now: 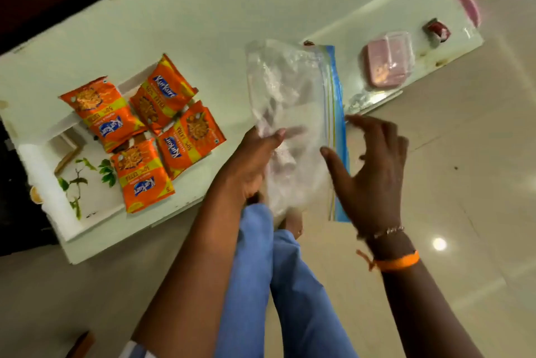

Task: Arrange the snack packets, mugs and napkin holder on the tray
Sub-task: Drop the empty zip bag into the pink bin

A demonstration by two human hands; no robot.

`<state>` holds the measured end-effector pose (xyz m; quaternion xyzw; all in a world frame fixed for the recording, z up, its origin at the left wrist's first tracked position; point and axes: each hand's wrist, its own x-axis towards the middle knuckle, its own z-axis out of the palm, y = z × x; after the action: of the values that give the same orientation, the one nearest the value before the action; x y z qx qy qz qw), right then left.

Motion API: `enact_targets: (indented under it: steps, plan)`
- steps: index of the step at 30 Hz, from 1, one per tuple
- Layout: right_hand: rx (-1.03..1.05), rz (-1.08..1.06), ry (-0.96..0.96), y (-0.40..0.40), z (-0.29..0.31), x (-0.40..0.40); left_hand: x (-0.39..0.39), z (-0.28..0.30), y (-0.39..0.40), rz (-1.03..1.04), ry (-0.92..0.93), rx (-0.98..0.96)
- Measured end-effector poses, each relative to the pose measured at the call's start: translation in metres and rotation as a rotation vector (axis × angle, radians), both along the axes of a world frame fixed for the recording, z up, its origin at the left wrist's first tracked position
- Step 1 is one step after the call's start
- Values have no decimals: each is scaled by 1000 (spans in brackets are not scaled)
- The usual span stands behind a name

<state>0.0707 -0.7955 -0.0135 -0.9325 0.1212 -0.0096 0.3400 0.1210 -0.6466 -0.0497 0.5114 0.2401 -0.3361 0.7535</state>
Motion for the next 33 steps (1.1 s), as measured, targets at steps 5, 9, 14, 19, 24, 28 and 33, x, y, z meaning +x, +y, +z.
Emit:
enact_targets:
  steps: [5, 9, 14, 19, 24, 28, 33]
  plan:
    - [801, -134, 628, -60, -22, 57, 36, -3, -20, -185, 23, -253]
    - [1151, -142, 514, -85, -29, 79, 72, -3, -37, -223, 49, -250]
    - [1259, -397, 376, -98, -31, 104, 110, 6, -66, -280, 90, -38]
    - [688, -248, 115, -113, -39, 130, 151, 7, -65, -367, 351, -142]
    - [494, -273, -21, -143, -50, 157, 175, -7, -102, -549, 36, 98]
    - [1176, -596, 55, -169, -47, 175, 199, -15, -147, -420, -212, 200]
    - [1513, -604, 78, -222, -59, 204, 232, -30, -230, -337, -461, 480]
